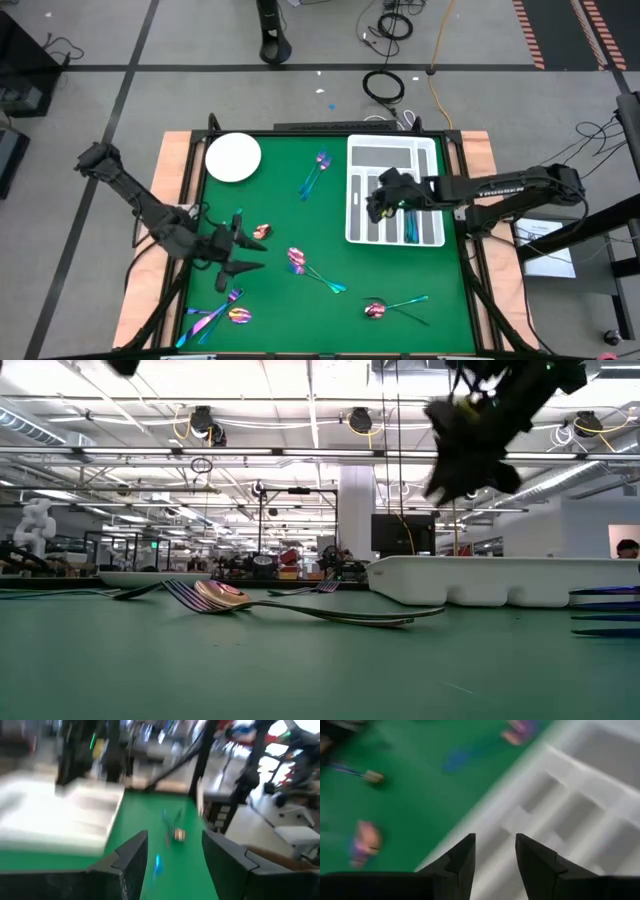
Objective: Sort silverware
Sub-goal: Put the blue knife into the white cutlery tray
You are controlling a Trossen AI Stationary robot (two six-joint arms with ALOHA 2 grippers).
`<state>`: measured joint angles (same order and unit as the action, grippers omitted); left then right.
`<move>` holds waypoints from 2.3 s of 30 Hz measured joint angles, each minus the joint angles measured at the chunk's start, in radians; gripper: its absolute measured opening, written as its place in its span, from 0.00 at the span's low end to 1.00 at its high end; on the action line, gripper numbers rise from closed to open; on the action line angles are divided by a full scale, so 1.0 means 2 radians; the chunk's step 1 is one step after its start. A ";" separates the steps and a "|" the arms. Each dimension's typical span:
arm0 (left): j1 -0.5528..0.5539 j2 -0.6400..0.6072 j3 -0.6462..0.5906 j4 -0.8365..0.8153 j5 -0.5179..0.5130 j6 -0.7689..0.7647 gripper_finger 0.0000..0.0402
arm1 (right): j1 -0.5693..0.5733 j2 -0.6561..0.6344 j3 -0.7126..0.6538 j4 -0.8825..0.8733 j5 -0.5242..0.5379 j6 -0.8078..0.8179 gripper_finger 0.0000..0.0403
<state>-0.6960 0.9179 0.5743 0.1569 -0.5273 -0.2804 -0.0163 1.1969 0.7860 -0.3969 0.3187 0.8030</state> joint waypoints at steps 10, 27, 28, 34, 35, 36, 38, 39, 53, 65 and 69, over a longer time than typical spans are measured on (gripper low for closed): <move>-0.031 0.114 0.145 -0.356 0.022 -0.352 0.47 | 0.069 0.000 0.000 0.201 0.011 -0.142 0.32; -0.050 0.366 0.218 -0.523 0.456 -0.542 0.47 | 0.128 0.006 0.000 0.205 0.011 -0.157 0.32; -0.053 0.370 0.218 -0.522 0.459 -0.547 0.47 | 0.131 0.006 0.000 0.207 0.011 -0.154 0.32; -0.079 0.374 0.218 -0.514 0.462 -0.591 0.47 | 0.141 0.006 0.000 0.214 0.011 -0.146 0.32; -0.083 0.374 0.218 -0.515 0.461 -0.598 0.47 | 0.141 0.006 0.000 0.214 0.011 -0.146 0.32; -0.087 0.374 0.218 -0.515 0.460 -0.602 0.47 | 0.141 0.006 0.000 0.214 0.012 -0.146 0.32; -0.093 0.374 0.218 -0.515 0.459 -0.607 0.47 | 0.140 0.006 0.000 0.214 0.012 -0.146 0.32; -0.095 0.374 0.218 -0.515 0.456 -0.613 0.47 | 0.140 0.006 0.000 0.214 0.012 -0.146 0.32; -0.096 0.409 0.218 -0.493 0.447 -0.612 0.47 | 0.140 0.006 0.000 0.213 0.012 -0.149 0.32; -0.097 0.426 0.218 -0.489 0.462 -0.603 0.46 | 0.140 0.006 0.000 0.214 0.012 -0.150 0.32; -0.097 0.426 0.218 -0.490 0.463 -0.601 0.40 | 0.140 0.006 0.000 0.214 0.012 -0.149 0.32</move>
<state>-0.8906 1.7695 1.0111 -0.8231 0.3985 -1.4814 0.2638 1.2091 0.7853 0.0307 0.3435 0.5041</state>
